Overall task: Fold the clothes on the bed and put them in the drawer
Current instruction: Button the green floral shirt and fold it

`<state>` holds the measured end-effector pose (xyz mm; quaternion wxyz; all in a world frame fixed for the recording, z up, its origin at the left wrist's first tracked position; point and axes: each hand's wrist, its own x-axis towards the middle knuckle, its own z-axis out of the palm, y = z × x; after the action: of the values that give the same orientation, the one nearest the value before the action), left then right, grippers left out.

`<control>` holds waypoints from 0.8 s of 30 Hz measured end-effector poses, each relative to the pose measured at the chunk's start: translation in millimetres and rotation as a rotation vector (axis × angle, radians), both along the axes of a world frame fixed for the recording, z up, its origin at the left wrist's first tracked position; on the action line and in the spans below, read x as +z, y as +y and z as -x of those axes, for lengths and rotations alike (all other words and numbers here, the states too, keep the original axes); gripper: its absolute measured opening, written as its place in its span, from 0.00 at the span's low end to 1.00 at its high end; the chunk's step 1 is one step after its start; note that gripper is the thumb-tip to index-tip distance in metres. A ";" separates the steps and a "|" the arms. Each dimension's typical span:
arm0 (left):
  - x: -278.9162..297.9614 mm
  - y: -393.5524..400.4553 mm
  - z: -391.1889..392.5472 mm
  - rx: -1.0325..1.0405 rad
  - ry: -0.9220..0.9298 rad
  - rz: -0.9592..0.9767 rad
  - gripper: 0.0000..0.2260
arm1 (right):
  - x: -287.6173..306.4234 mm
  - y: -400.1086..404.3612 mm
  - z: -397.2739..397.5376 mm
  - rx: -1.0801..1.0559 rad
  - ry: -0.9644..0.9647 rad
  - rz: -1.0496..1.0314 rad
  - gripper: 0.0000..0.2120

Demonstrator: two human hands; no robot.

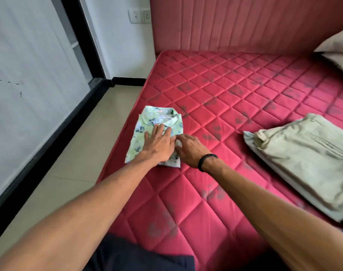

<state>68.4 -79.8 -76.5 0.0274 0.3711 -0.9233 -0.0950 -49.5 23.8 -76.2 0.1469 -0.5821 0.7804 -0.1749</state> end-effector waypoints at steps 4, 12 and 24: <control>34.6 79.5 28.9 -0.249 0.205 -0.067 0.20 | 38.4 81.5 29.9 -0.078 0.131 0.018 0.21; 131.1 299.0 127.0 -0.514 0.328 -0.163 0.19 | 126.3 310.2 74.8 -0.457 0.194 0.185 0.12; 72.7 568.3 146.2 -0.360 0.055 -0.608 0.25 | 39.8 603.5 65.0 -1.048 0.104 0.320 0.12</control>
<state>-77.8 488.5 -3.8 -0.0769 0.1911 -0.9023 -0.3787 -114.5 627.4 -36.4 -0.0890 -0.1384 0.9358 -0.3118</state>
